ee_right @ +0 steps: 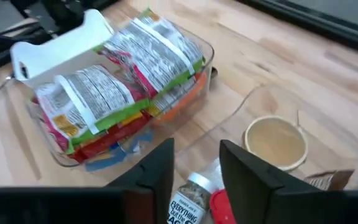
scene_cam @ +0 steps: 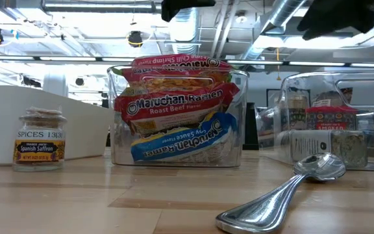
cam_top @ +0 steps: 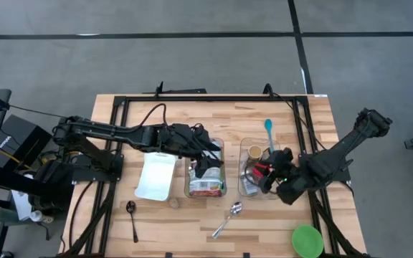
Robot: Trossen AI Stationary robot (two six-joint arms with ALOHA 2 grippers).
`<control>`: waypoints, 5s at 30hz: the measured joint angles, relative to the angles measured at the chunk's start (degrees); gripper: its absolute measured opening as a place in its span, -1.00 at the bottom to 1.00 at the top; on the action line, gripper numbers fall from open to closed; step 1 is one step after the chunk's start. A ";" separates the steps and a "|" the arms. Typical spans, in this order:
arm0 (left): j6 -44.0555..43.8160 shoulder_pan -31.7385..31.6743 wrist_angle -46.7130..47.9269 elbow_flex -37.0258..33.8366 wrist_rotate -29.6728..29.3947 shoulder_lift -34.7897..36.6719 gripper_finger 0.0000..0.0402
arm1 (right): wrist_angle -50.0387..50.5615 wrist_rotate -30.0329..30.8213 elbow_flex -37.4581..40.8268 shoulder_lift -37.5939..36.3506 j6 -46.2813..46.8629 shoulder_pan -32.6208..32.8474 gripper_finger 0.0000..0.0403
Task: Pick & Place Food Item
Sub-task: Put the blue baby spoon into the white bin
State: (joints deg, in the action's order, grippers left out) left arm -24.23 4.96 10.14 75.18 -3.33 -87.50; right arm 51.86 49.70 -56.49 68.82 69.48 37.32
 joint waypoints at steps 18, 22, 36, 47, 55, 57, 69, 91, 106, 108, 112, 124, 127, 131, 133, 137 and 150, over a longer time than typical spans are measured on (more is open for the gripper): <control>2.97 2.79 1.72 0.00 -0.13 7.91 0.42 | 0.04 0.66 0.00 -5.78 -8.62 0.04 -0.90; 2.97 5.05 0.45 0.02 -0.11 9.94 0.42 | 0.07 1.83 0.00 -5.78 -8.62 0.04 -0.95; -3.87 12.94 6.01 0.02 -14.32 10.22 0.22 | 0.05 1.83 0.00 -5.78 -10.31 0.04 -0.99; -1.51 10.87 20.67 0.02 -36.79 10.21 -0.21 | -0.17 3.75 0.00 -5.78 -11.46 0.02 -0.99; 11.82 1.08 20.96 0.02 -36.12 10.21 -0.30 | -0.16 4.36 0.00 -5.78 -11.45 0.02 -0.99; 14.84 -2.59 21.09 0.02 -30.52 10.33 -0.32 | -0.20 4.36 0.00 -5.78 -11.46 0.02 -0.99; 23.09 -25.52 25.85 0.02 5.99 10.60 -0.43 | -1.38 4.35 0.00 -5.78 0.38 -0.63 -0.99; 20.30 -36.23 23.42 0.00 18.86 -2.27 -0.81 | 4.21 4.17 0.00 -9.64 -5.74 -19.01 -1.00; 11.78 -35.38 14.10 0.00 18.83 -10.89 -0.99 | 7.73 -13.36 -0.02 -18.89 -17.45 -33.22 -1.00; 10.24 -35.03 14.29 0.00 18.84 -11.64 -1.00 | 8.69 -14.93 -0.02 -19.36 -17.45 -34.88 -1.00; 9.81 -34.23 13.87 -0.02 18.81 -12.00 -1.00 | 9.75 -18.04 -0.02 -19.50 -17.46 -38.05 -1.00; 9.76 -31.39 8.85 -0.02 17.75 -12.00 -1.00 | 10.29 -32.63 -0.02 -17.30 -21.40 -56.45 -1.00; 9.79 -30.84 7.91 -0.02 17.75 -12.00 -1.00 | 10.22 -37.36 -0.02 -15.14 -24.45 -61.96 -1.00; 9.77 -30.36 7.21 -0.02 17.75 -12.00 -1.00 | 9.74 -42.19 -0.02 -11.09 -28.53 -68.36 -1.00; 9.77 -30.34 7.21 -0.02 17.75 -11.98 -1.00 | 9.32 -44.01 -0.02 -8.72 -30.44 -71.38 -1.00; 9.79 -30.35 7.31 -0.02 17.75 -11.98 -1.00 | 9.25 -47.19 -0.02 -3.45 -32.45 -76.60 -1.00; 10.21 -30.35 7.37 -0.02 17.75 -11.98 -1.00 | 8.23 -47.36 -0.02 11.52 -34.17 -81.74 -1.00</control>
State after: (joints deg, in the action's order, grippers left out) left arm -14.02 -25.39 17.52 75.16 14.41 -99.48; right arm 60.09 2.34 -56.51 80.34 35.31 -44.42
